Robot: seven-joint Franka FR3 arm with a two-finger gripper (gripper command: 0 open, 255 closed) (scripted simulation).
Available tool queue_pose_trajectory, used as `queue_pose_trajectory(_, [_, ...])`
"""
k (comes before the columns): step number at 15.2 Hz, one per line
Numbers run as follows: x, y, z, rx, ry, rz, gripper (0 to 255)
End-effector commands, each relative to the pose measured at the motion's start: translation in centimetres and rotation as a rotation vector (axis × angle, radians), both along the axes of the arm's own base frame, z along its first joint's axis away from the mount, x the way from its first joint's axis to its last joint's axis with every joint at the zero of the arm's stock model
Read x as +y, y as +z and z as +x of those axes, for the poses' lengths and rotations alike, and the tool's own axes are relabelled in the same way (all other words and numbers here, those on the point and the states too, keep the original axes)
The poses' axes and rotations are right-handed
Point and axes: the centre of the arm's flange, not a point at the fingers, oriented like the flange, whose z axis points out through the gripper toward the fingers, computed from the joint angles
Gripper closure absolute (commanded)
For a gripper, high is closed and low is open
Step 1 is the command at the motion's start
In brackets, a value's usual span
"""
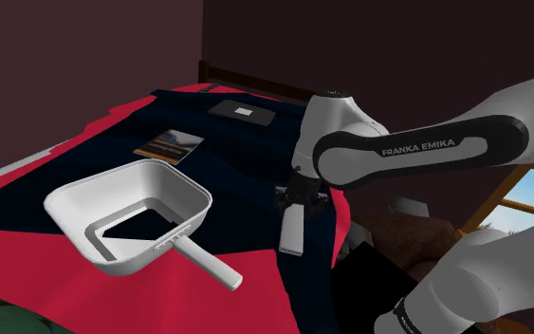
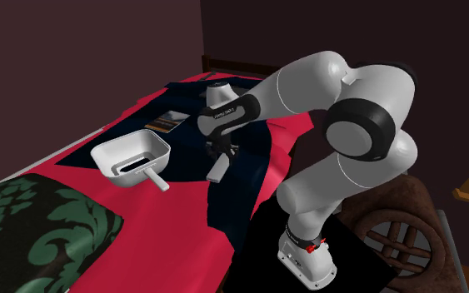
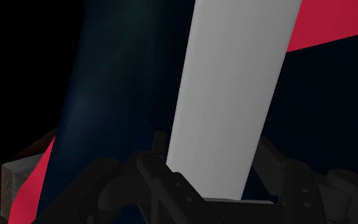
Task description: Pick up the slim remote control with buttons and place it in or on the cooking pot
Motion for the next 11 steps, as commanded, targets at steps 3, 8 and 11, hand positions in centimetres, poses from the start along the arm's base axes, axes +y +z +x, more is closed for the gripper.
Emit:
queue_pose_trajectory(3, [-0.1, 2.1, 0.0, 0.0, 0.0, 0.0, 255])
queue_pose_trajectory(8, [-0.1, 4.7, 0.0, 0.0, 0.0, 0.0, 255])
queue_pose_trajectory(11, [-0.1, 6.3, 0.0, 0.0, 0.0, 0.0, 255])
